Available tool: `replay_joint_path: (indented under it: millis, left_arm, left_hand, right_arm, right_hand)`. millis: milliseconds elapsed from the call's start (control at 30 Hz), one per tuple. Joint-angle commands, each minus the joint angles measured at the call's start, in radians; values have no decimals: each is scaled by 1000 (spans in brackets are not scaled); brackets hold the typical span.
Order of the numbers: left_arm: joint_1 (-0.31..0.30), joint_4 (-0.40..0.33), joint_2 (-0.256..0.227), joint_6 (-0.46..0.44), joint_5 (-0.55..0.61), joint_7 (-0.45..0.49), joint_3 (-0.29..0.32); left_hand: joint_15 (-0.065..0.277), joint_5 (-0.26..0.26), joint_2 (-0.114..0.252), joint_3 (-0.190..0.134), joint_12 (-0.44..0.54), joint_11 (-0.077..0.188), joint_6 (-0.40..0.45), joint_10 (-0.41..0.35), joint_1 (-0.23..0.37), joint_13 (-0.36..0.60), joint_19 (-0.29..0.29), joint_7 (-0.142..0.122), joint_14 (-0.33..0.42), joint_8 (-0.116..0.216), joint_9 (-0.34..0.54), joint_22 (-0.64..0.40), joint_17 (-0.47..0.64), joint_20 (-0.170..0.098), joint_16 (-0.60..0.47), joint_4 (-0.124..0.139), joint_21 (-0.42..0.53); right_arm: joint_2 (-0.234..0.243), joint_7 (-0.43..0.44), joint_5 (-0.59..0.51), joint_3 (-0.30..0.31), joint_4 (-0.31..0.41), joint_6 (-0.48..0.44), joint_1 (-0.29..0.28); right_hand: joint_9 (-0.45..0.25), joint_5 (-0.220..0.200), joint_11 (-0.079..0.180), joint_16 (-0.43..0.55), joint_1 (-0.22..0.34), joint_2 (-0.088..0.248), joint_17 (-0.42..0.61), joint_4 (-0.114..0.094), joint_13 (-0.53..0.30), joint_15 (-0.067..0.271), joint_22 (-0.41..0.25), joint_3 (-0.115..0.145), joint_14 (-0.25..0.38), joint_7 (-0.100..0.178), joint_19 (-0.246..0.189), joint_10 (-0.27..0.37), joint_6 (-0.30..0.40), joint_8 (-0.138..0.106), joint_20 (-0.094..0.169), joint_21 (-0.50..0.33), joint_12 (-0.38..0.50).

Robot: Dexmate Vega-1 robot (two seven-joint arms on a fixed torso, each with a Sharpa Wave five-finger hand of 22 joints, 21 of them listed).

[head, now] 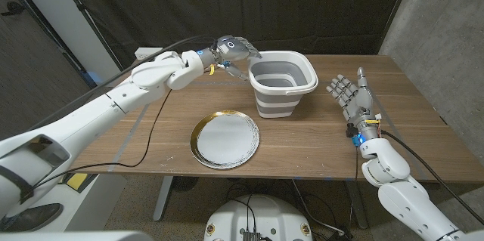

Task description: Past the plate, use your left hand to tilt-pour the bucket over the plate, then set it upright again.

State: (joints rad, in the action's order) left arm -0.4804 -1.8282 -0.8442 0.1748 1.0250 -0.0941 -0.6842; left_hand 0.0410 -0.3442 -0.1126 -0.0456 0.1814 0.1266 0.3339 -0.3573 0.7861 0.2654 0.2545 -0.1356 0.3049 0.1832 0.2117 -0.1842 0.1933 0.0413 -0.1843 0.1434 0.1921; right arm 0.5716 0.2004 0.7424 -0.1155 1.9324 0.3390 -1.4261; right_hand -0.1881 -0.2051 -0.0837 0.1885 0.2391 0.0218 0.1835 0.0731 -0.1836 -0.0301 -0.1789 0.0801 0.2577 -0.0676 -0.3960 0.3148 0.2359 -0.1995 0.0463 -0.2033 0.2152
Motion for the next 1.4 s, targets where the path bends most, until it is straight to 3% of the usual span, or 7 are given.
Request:
replay_joint_path:
  millis: [33, 600, 900, 1233, 1267, 1300, 1400]
  left_arm:
    - [-51, -13, -38, -24, -49, 3, 38]
    - [-160, -49, -78, -113, -120, 110, 128]
    - [-249, -69, -92, -165, -346, 123, 234]
    - [-509, -149, -83, -190, -783, 205, 465]
    - [-508, -150, -86, -190, -787, 207, 463]
    - [-572, -156, -66, -158, -870, 232, 512]
    - [-658, -150, -25, -93, -994, 270, 565]
  left_hand:
    - [30, -5, 2, 5, 7, -4, -3, 9, -6, 2, -6, -1, -7, 9, 5, -4, 1, -2, 1, 2, 1]
    - [29, -12, 5, 11, 11, -1, -6, 16, -7, -1, -15, 0, -8, 13, 4, -4, 1, 4, -4, -1, 2]
    - [31, -15, 7, 16, 18, -4, 1, 7, -11, -2, -14, 2, 0, 19, 4, -4, 1, 6, -9, 0, 5]
    - [22, -19, 14, 24, 26, -15, 6, -5, -24, -5, -5, 14, 19, 23, 4, -5, 2, 24, -17, 4, 12]
    - [21, -19, 15, 24, 27, -18, 7, -6, -26, -5, -5, 15, 19, 24, 4, -5, 2, 25, -18, 4, 12]
    - [21, -19, 16, 25, 28, -19, 7, -8, -28, -5, -3, 17, 19, 24, 4, -5, 2, 28, -18, 5, 13]
    - [14, -19, 19, 29, 29, -20, 11, -10, -35, -6, -1, 24, 25, 26, 3, -5, 3, 35, -20, 8, 15]
  right_arm:
    - [2, 3, -3, -14, 3, -8, 9]
    - [2, -1, -10, -33, -1, -1, 19]
    - [28, -34, 15, -13, -22, -8, 30]
    - [70, -217, 113, 19, -140, 4, 93]
    - [70, -220, 113, 19, -141, 5, 93]
    - [67, -265, 132, 21, -171, 22, 106]
    - [70, -329, 156, 24, -212, 39, 122]
  right_hand:
    - [-3, -6, 1, 0, -2, 11, 2, 1, -3, 3, -6, -5, 9, 2, -5, 11, 4, 2, 7, 2, -1]
    - [-3, -6, 1, 0, -2, 11, 2, 1, -4, 1, -6, -6, 9, 3, -6, 12, 4, 2, 7, 1, -1]
    - [-3, -6, 3, 0, -2, 11, 2, 2, -4, 2, -6, -7, 10, 1, -6, 11, 5, 2, 7, 1, -2]
    - [-3, -6, 2, -1, -2, 11, 2, 2, -4, 0, -6, -8, 9, 1, -6, 11, 5, 2, 7, 1, -2]
    - [-3, -6, 2, -1, -2, 11, 2, 2, -4, 0, -6, -9, 9, 1, -6, 10, 5, 2, 7, 1, -2]
    - [-3, -6, 3, -1, -2, 10, 2, 2, -4, 0, -6, -9, 9, 1, -6, 11, 6, 2, 7, 1, -2]
    - [-3, -6, 3, -1, -2, 10, 2, 2, -4, 0, -6, -9, 9, 1, -5, 10, 6, 2, 7, 1, -2]
